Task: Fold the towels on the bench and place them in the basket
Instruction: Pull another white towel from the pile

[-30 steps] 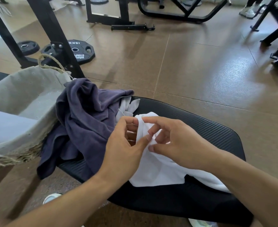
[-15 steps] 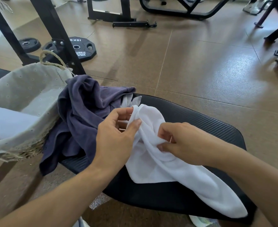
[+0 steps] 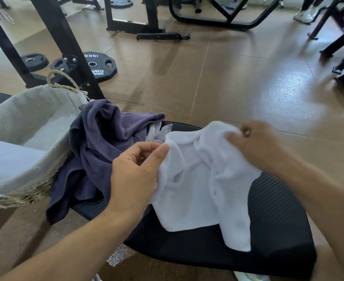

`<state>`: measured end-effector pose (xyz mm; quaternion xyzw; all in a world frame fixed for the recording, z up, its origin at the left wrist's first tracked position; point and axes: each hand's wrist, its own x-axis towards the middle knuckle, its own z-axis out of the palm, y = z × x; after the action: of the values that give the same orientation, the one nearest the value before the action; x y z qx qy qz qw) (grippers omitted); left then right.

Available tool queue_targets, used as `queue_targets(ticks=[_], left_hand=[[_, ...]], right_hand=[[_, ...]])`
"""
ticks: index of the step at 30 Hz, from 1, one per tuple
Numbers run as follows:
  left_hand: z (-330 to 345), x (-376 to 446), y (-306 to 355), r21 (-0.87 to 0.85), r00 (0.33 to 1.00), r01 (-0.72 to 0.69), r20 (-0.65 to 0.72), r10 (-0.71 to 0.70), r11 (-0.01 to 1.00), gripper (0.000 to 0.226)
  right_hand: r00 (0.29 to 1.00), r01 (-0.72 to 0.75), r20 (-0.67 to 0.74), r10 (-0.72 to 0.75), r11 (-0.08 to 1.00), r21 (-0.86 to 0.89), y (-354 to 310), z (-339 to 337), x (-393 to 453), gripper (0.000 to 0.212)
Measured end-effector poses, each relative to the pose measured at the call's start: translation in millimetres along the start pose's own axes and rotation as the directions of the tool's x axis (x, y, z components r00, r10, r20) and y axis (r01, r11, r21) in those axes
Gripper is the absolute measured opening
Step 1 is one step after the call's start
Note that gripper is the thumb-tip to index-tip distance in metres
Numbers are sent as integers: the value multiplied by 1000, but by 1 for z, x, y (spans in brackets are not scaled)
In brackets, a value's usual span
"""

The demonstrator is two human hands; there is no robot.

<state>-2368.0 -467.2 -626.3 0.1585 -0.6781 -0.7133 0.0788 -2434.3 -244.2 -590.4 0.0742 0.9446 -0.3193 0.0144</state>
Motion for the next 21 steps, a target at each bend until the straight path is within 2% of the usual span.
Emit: queue_targets(ticks=[1, 3, 5, 8, 11, 13, 17, 19, 21], left_hand=[[3, -4, -2, 6, 1000, 12, 29, -13, 1000, 9], [7, -12, -6, 46, 996, 11, 92, -15, 999, 12], [8, -17, -8, 73, 990, 7, 138, -17, 997, 15], [2, -14, -8, 39, 987, 51, 151, -56, 998, 29], [-4, -11, -9, 19, 971, 89, 220, -91, 996, 55], [-5, -12, -11, -4, 962, 101, 255, -96, 995, 63], [-6, -14, -10, -108, 964, 167, 228, -139, 980, 47], [-5, -13, -6, -178, 957, 231, 220, -190, 957, 36], [-5, -11, -1, -245, 934, 314, 252, -253, 917, 35]], right_hand=[[990, 20, 136, -29, 998, 67, -5, 10, -11, 41], [917, -17, 386, -96, 961, 277, -17, 28, -32, 36], [838, -114, 521, -164, 880, 461, -27, 35, -47, 25], [833, -121, 502, -234, 808, 577, -28, 30, -48, 13], [844, -46, 444, -299, 785, 617, -23, 26, -44, 37], [848, 62, 393, -356, 802, 594, -20, 27, -43, 50], [838, 338, 273, -473, 842, 421, -16, 29, -45, 51], [821, 420, 250, -514, 839, 346, -18, 29, -49, 50], [785, 492, 238, -572, 809, 322, -17, 32, -49, 50]])
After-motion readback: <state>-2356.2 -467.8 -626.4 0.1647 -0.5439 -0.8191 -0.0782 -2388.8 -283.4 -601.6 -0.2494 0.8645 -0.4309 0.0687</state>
